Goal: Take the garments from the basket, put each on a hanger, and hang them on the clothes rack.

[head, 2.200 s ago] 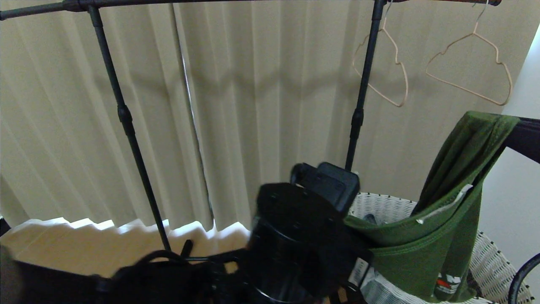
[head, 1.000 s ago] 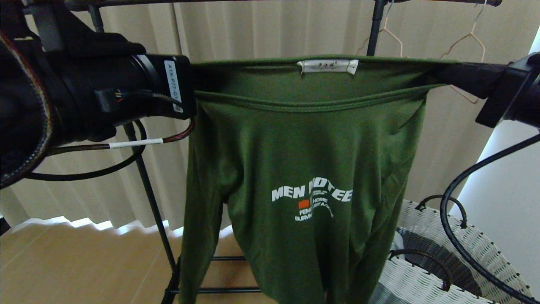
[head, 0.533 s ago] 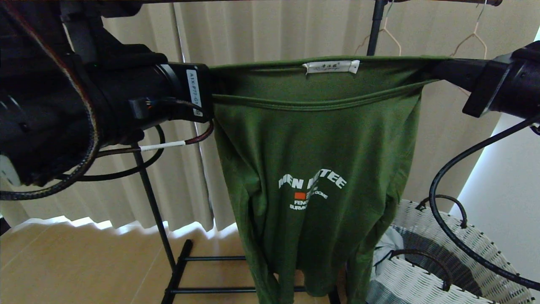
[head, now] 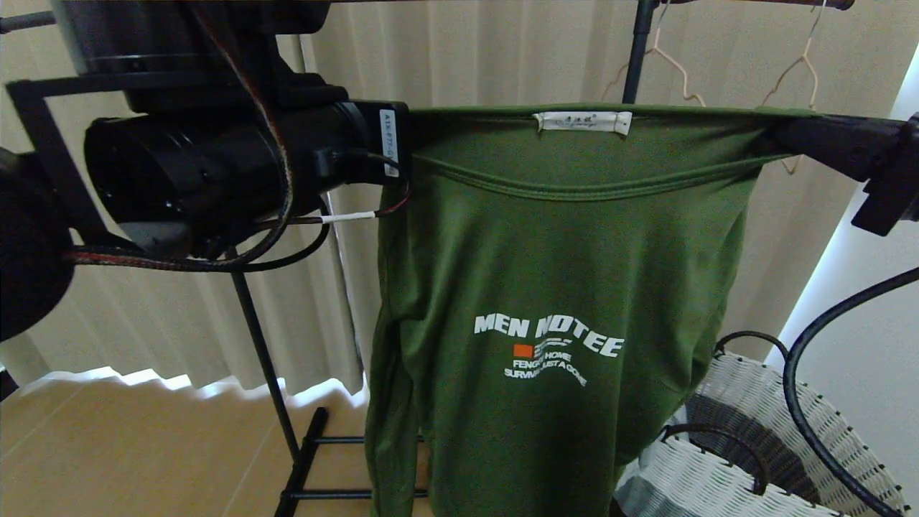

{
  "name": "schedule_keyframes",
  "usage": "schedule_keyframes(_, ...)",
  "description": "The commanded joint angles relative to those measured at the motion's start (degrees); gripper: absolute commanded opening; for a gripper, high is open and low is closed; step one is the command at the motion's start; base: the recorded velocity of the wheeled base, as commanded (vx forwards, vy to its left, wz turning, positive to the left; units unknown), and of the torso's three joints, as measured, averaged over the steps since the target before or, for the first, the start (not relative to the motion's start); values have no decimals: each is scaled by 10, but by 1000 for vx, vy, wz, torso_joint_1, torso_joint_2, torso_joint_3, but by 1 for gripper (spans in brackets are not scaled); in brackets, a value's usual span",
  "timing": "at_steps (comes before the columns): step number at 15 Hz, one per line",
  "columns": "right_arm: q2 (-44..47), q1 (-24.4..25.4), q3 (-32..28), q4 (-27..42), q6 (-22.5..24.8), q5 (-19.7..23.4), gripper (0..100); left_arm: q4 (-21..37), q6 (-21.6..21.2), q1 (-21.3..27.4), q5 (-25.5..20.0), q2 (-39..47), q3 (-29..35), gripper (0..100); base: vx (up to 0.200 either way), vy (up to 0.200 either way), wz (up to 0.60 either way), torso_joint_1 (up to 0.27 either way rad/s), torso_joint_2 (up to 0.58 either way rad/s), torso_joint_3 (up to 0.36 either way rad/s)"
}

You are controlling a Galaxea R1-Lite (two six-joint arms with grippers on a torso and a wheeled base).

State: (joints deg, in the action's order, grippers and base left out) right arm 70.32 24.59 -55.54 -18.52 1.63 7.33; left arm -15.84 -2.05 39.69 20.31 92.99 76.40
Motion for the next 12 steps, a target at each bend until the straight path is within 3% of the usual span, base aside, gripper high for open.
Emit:
schedule_keyframes(1, -37, 6, 26, 0, 0, 53, 0, 1, -1, -14, 2, 69, 60, 0, 0, 0, 0, 0, 0, 0)
schedule_keyframes(5, -62, 6, 59, 0, 0, 110, 0, 9, -1, -32, 1, 108, 100, 0, 0, 0, 0, 0, 0, 0)
schedule_keyframes(8, -55, 4, 59, -1, 0, 109, 0, 12, -1, -31, 0, 105, 94, 0, 0, 0, 0, 0, 0, 0)
schedule_keyframes(12, -2, -54, 53, -10, 14, 91, 0, 104, 3, -30, -19, 33, 68, 0, 0, 0, 0, 0, 0, 0)
